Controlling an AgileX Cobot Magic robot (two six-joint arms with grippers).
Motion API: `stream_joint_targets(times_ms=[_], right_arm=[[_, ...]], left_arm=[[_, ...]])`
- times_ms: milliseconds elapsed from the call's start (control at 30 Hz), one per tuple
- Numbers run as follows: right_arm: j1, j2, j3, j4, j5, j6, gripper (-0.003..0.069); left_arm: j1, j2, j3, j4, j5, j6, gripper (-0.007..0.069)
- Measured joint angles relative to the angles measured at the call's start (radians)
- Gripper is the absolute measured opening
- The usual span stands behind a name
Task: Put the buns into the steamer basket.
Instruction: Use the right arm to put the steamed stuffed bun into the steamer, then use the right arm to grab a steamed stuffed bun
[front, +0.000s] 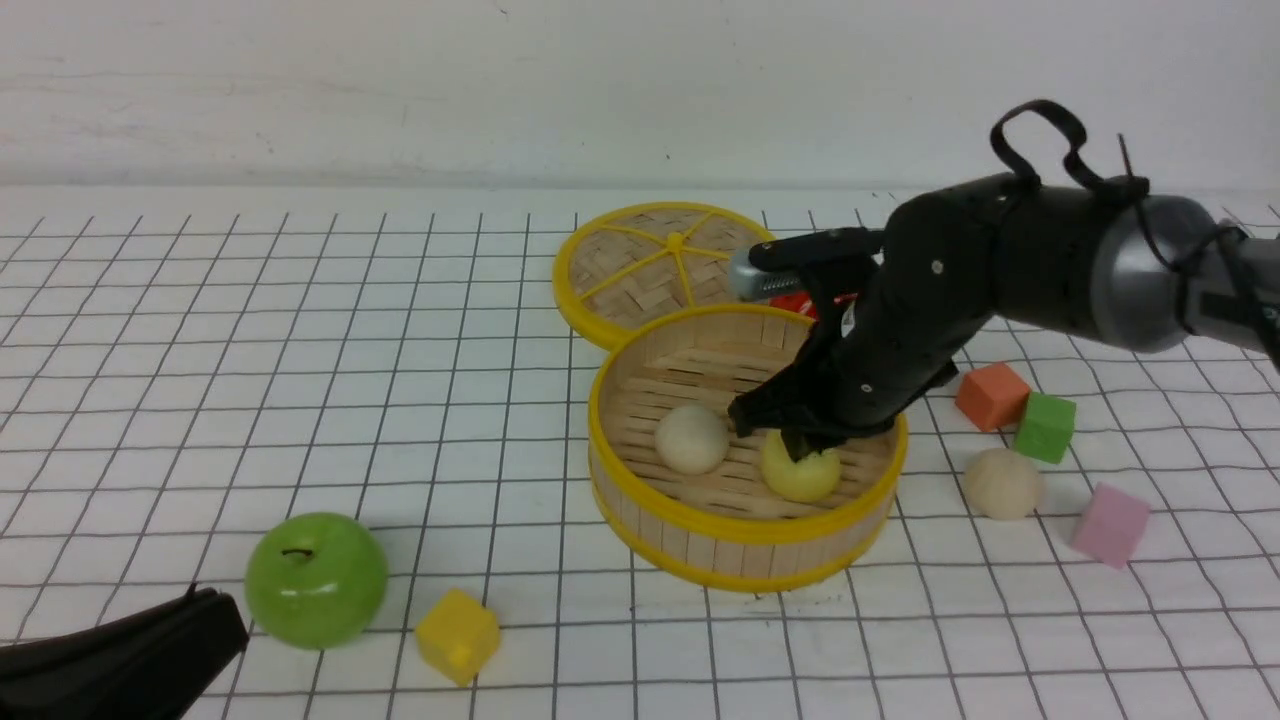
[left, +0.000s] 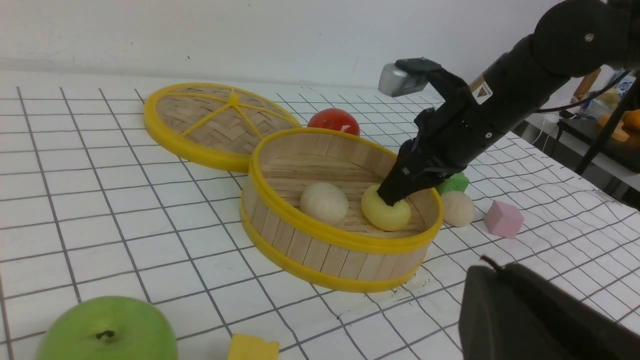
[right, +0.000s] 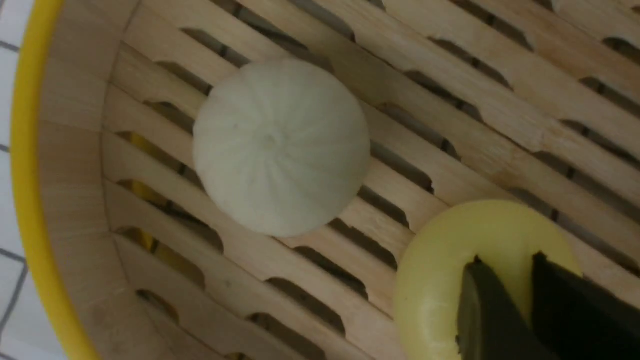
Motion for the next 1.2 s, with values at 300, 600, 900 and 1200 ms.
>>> stream_joint_targets(times_ms=[300,600,900,1200], right_arm=[[0.0,-0.109,-0.041,-0.019,0.078,0.063,0.0428],[-0.152,-0.182,0.068,-0.181,0.21,0.185,0.0362],[-0.287,-0.117,0.131,-0.054,0.045,0.154,0.0304],[-0.29,-0.051,0.131,-0.053,-0.008,0.131,0.0304]], left_arm=[[0.0,0.0,0.0,0.0,0.0,0.0,0.002],[0.0,0.0,0.0,0.0,-0.011,0.0,0.0029],[0.0,0.0,0.0,0.0,-0.017,-0.001,0.0037],[0.0,0.0,0.0,0.0,-0.017,-0.002,0.0041]])
